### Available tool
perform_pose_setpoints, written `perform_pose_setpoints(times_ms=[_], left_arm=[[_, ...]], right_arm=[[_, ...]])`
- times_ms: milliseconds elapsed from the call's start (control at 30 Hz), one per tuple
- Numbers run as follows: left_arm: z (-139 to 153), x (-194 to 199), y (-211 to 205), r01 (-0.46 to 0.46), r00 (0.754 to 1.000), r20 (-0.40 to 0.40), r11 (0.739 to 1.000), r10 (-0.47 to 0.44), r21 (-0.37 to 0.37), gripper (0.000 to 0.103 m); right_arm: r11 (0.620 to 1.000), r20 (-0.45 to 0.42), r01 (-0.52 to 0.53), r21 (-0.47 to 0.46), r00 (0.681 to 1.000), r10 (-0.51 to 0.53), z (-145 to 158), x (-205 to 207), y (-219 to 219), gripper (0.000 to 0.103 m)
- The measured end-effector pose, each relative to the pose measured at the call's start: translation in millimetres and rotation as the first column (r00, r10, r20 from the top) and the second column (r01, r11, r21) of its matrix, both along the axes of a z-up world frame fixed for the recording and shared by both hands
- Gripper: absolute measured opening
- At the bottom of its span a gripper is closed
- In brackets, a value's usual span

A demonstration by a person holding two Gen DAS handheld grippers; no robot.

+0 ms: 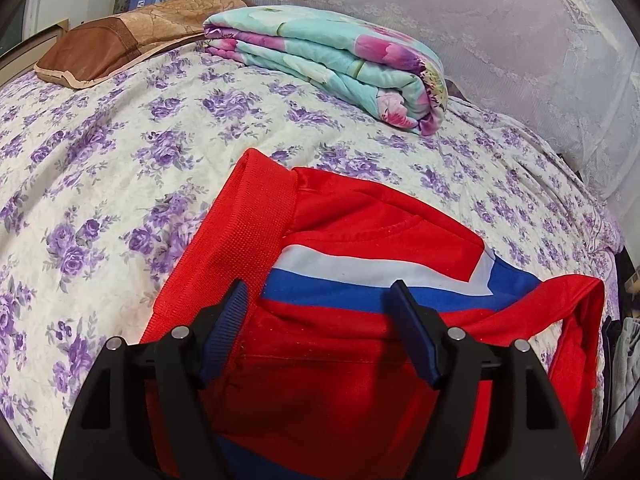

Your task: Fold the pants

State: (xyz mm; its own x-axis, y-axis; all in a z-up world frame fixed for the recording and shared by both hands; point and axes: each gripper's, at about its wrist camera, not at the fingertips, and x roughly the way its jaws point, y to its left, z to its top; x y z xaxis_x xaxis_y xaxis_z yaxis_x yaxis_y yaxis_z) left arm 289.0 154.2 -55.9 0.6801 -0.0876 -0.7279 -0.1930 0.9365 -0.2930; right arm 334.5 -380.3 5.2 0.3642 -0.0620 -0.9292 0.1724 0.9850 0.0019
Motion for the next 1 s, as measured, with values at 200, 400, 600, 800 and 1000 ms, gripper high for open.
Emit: perform_pose_setpoints(times_ms=[200,400,600,800,1000], left_arm=[[-0.3,0.2,0.2,0.001,1.0,0.0,1.0,-0.001,0.002,0.071],[-0.3,0.1,0.1,-0.001,1.0,0.0,1.0,0.001,0.006,0.071],[0.2,-0.9,0.2,0.001,1.0,0.003,1.0,-0.001,0.007,0.071],[10.4,-4.6,7.4,-0.002,1.0,0.005,0.999,0.002,-0.037,0.071],[60.4,3.9,64.0,-0.148,0.989,0.034,0.986,0.146,0.072,0.091]], right_arm=[[0.915,-0.096,0.002,0.402,0.995,0.04,-79.1,-63.7,-21.5,0.06],[0.987,0.116,-0.111,0.119,0.988,0.097,-15.1,-49.5,-8.5,0.013],[0.999,0.229,-0.033,-0.025,0.973,0.038,50.3,-4.6,-47.9,0.012],[0.992,0.179,-0.113,-0.052,0.976,0.121,35.9,36.8,-43.1,0.012],[0.992,0.142,-0.12,-0.034,0.982,0.124,18.0,35.7,-39.8,0.012]])
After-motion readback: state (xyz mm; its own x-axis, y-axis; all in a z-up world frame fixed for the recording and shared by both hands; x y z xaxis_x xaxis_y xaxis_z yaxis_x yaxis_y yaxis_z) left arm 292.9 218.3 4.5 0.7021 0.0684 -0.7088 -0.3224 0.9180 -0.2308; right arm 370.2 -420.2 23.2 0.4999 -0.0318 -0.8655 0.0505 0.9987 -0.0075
